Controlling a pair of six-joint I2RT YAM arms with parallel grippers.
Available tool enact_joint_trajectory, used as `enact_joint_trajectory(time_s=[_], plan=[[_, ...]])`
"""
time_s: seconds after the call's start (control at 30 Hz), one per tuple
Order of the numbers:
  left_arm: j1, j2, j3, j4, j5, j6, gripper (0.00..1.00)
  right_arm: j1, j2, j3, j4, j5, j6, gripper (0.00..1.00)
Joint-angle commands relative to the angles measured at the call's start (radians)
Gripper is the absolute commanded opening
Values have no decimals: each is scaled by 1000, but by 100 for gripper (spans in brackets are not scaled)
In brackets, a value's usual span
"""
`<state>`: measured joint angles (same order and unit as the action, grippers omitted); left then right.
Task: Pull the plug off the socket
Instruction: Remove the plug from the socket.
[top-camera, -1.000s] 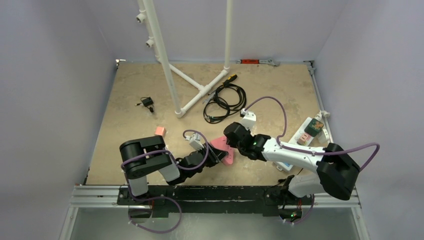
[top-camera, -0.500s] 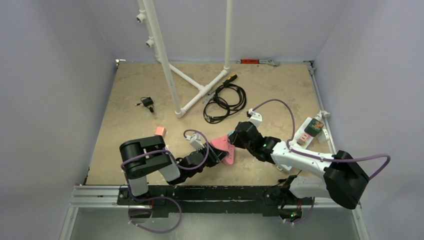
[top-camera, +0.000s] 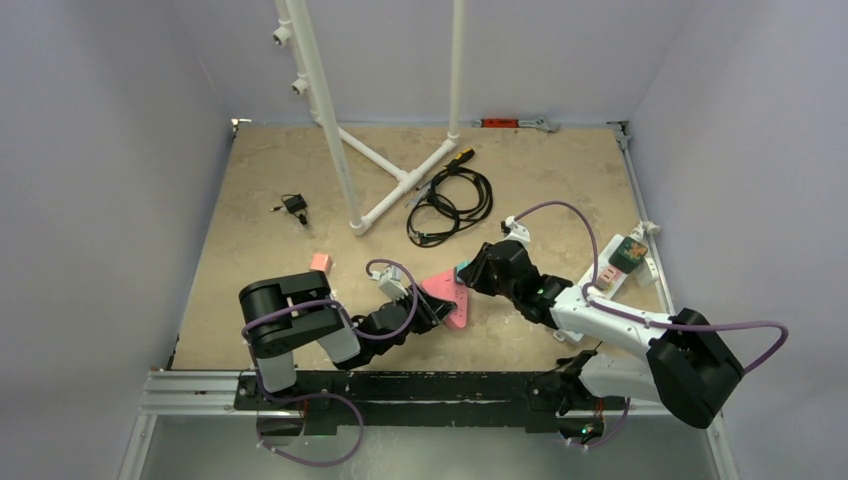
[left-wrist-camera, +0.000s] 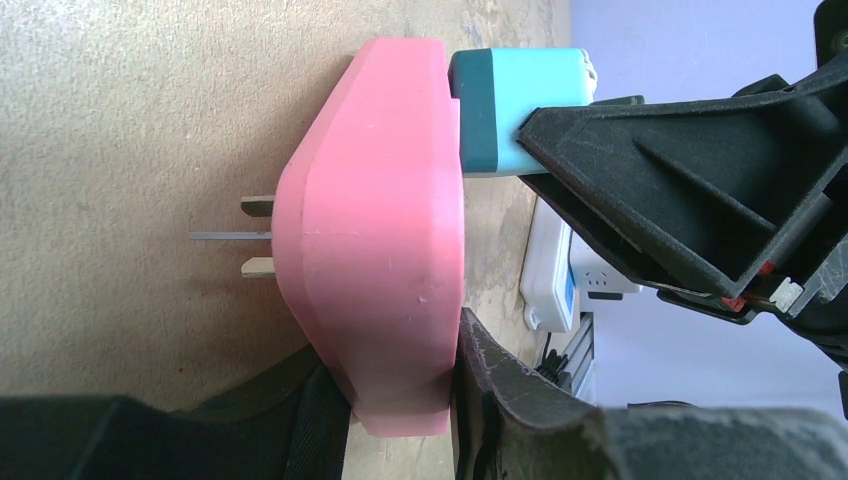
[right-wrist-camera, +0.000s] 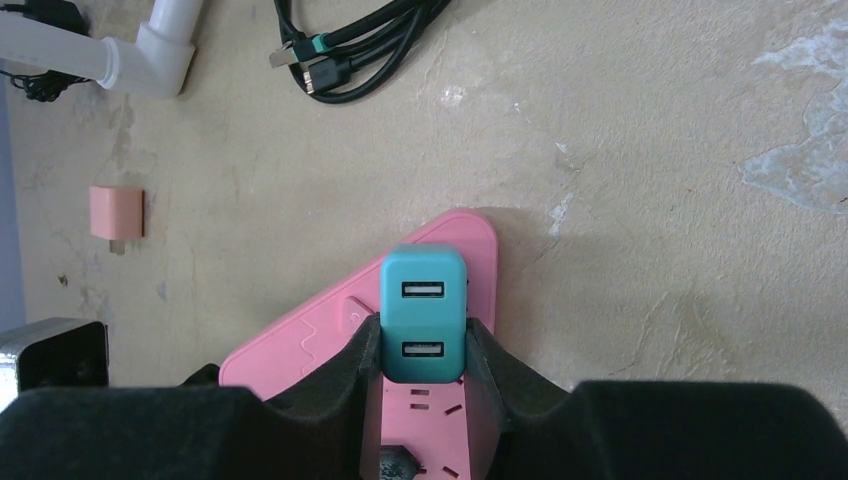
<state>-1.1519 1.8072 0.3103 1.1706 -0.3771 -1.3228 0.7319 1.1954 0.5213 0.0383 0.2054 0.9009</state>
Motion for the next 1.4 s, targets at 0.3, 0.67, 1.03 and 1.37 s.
enact_joint_trajectory(time_s=[0.3, 0.67, 1.03, 1.37], plan=[[-5, 24, -15, -152, 41, 71, 0, 4, -18, 87, -68, 188, -14, 0], [-5, 29, -9, -152, 52, 78, 0, 137, 92, 222, -233, 399, 57, 0], [1, 12, -25, -154, 53, 80, 0, 171, 123, 234, -181, 329, 56, 0], [9, 7, -49, -139, 55, 76, 0, 21, 35, 112, 13, 84, -19, 0]])
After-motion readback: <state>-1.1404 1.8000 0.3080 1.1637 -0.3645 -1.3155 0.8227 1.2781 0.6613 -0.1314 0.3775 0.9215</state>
